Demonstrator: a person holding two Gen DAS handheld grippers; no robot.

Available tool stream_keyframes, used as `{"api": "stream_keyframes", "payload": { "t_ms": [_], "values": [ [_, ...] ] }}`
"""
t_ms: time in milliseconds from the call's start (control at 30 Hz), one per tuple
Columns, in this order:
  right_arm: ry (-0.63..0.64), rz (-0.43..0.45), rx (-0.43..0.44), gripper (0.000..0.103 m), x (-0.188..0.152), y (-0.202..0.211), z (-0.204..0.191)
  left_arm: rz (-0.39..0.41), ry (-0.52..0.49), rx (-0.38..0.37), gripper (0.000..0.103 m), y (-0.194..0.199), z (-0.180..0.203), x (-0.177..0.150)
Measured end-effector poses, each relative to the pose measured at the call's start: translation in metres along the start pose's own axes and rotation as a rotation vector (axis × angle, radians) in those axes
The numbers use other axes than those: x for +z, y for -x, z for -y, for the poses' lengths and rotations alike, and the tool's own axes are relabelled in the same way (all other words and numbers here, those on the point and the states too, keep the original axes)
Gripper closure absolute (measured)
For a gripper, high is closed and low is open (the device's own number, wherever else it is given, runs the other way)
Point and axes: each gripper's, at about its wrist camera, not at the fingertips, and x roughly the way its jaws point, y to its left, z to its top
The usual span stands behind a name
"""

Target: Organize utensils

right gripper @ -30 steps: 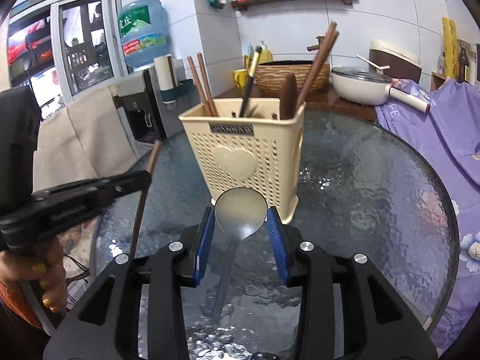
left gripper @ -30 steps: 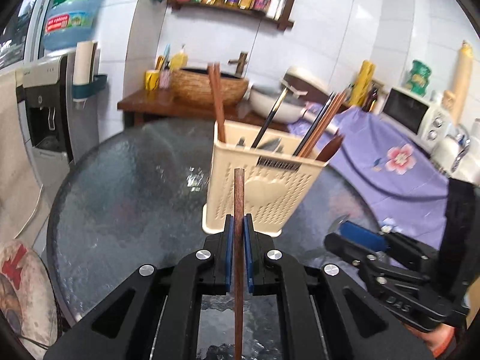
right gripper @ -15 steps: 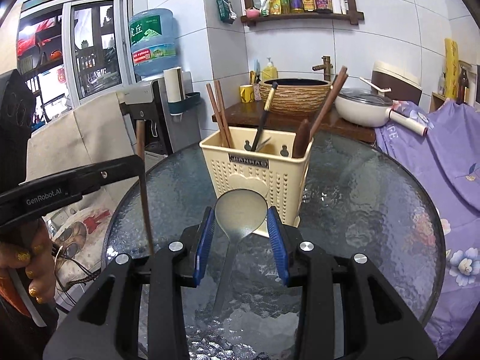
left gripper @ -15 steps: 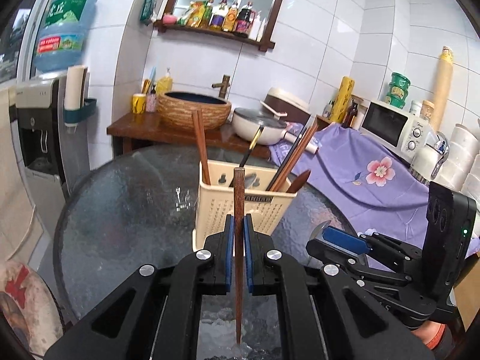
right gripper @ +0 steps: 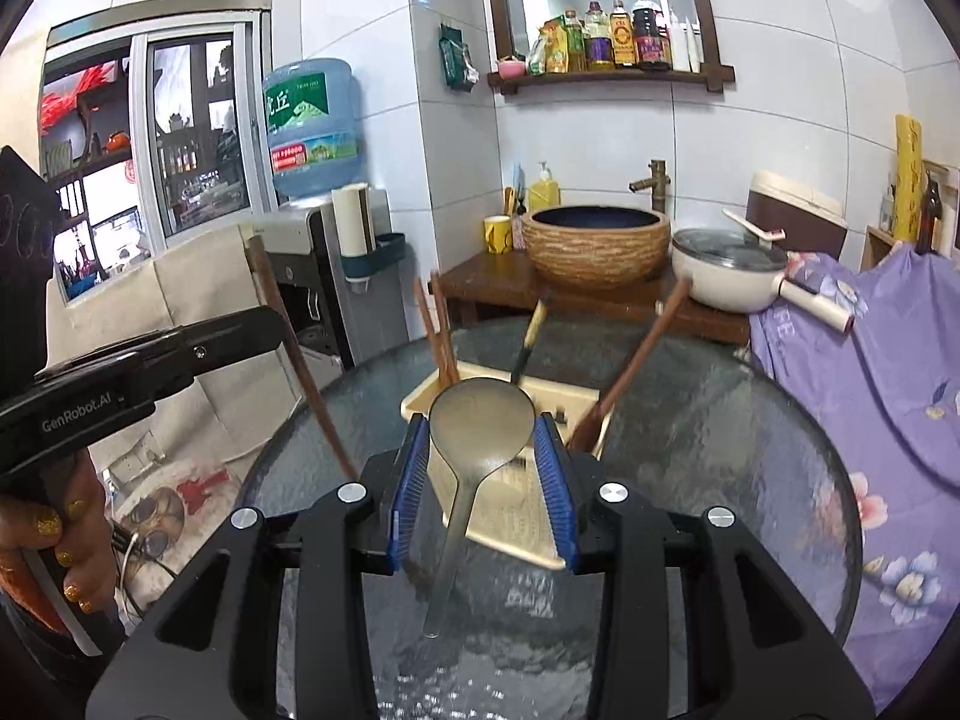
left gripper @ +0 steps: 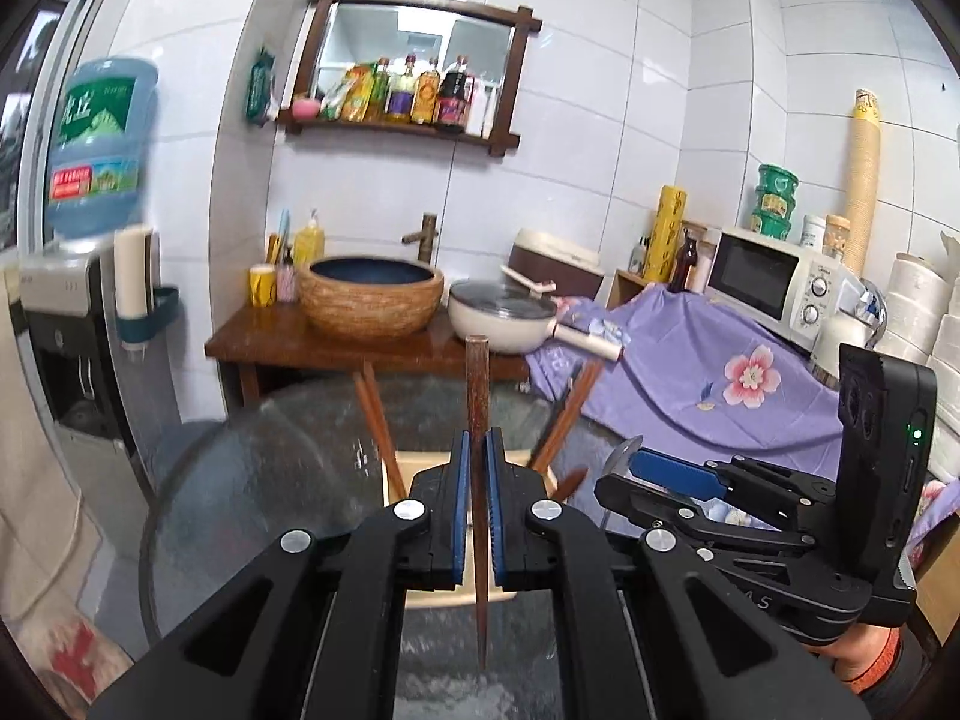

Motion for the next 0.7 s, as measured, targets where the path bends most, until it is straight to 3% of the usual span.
{"api": "stream_keyframes", "payload": {
  "t_ms": [200, 333, 367, 433, 467, 567, 700],
  "values": [
    [-0.022, 0.039, -0.008, 0.066, 0.051, 0.002, 0.01, 0.039, -0.039, 0.018, 0.103, -0.001, 0.007, 0.047],
    [-0.032, 0.028, -0.021, 0.066, 0.062, -0.01, 0.014, 0.011, -0.023, 0.016, 0.103, -0.013, 0.001, 0.029],
    [-0.031, 0.022, -0.018, 0.066, 0.056, -0.014, 0.014, -0.005, -0.012, 0.048, 0.1, -0.021, -0.005, 0.013],
    [-0.036, 0.019, -0.021, 0.066, 0.042, -0.019, 0.013, -0.065, -0.004, 0.128, 0.082, -0.039, -0.018, -0.02],
    [-0.038, 0.016, -0.025, 0.066, 0.033, -0.022, 0.013, -0.114, 0.029, 0.146, 0.069, -0.049, -0.031, -0.043],
    [-0.035, 0.003, -0.03, 0.066, -0.002, -0.029, 0.011, -0.267, 0.148, 0.186, 0.052, -0.075, -0.067, -0.11],
    [-0.064, -0.006, -0.028, 0.066, -0.034, -0.033, 0.012, -0.416, 0.205, 0.187, 0.052, -0.103, -0.084, -0.178]
  ]
}}
